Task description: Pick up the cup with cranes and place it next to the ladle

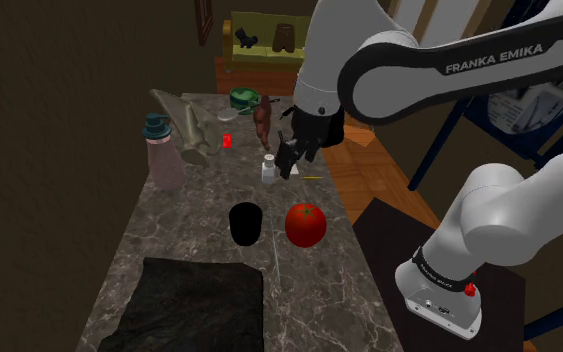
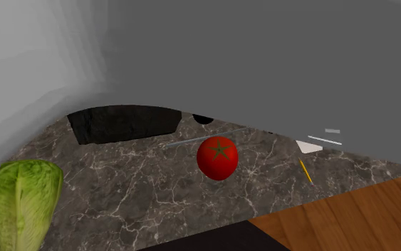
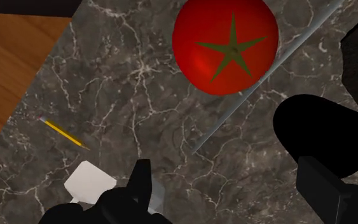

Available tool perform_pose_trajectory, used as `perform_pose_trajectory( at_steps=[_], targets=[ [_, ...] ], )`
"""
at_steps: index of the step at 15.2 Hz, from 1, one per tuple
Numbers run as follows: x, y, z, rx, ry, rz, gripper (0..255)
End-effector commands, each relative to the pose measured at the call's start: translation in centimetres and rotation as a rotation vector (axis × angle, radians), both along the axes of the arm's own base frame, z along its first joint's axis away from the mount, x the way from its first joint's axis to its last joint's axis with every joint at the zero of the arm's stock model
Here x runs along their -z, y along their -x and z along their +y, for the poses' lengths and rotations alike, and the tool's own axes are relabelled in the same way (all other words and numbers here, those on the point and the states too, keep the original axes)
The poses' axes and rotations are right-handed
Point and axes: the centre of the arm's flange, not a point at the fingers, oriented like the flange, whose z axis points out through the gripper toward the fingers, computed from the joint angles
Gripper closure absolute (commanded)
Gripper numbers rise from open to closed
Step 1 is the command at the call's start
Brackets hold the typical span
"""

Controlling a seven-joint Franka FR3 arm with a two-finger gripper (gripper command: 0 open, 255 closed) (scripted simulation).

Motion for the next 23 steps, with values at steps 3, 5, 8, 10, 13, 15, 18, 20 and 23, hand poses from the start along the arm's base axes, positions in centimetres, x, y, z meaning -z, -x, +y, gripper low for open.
perform_pose_trajectory(
  at_steps=[3, 5, 8, 10, 13, 15, 18, 20, 23],
  targets=[
    [3.5, -1.5, 3.4, 0.003, -0.023, -0.002, 0],
    [5.1, -2.3, 5.2, 0.004, -0.034, -0.002, 0],
    [7.6, -3.4, 7.8, 0.006, -0.051, -0.003, 0],
    [8.7, -3.7, 8.4, 0.006, -0.054, -0.003, 0],
    [10.2, -3.9, 8.5, 0.006, -0.054, -0.003, 0],
    [11.3, -4.0, 8.5, 0.006, -0.054, -0.003, 0],
    [12.1, -4.1, 8.6, 0.006, -0.054, -0.003, 0],
    [12.1, -4.1, 8.6, 0.006, -0.054, -0.003, 0],
    [12.1, -4.1, 8.6, 0.006, -0.054, -0.003, 0]
  ],
)
